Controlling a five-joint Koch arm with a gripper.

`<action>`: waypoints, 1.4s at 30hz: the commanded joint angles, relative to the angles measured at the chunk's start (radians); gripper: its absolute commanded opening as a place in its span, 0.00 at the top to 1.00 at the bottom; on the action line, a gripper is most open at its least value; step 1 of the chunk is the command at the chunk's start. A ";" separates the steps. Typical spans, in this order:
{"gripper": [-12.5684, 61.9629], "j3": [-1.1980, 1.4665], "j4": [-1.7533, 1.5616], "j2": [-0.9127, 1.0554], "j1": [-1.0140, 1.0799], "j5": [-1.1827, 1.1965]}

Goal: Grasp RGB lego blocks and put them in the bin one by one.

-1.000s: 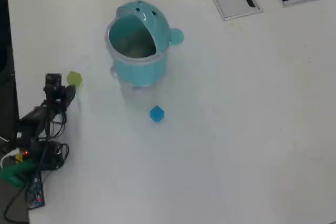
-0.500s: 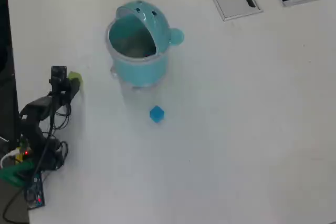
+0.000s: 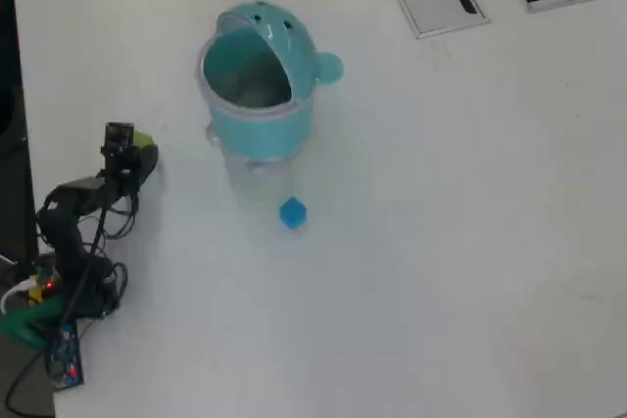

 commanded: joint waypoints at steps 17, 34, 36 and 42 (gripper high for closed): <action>0.46 -0.186 -0.037 -0.074 -0.083 0.008; 0.69 -0.201 0.035 0.098 -0.054 0.017; 0.69 -0.221 0.123 0.204 -0.023 0.017; 0.69 -0.465 0.354 0.456 0.123 0.028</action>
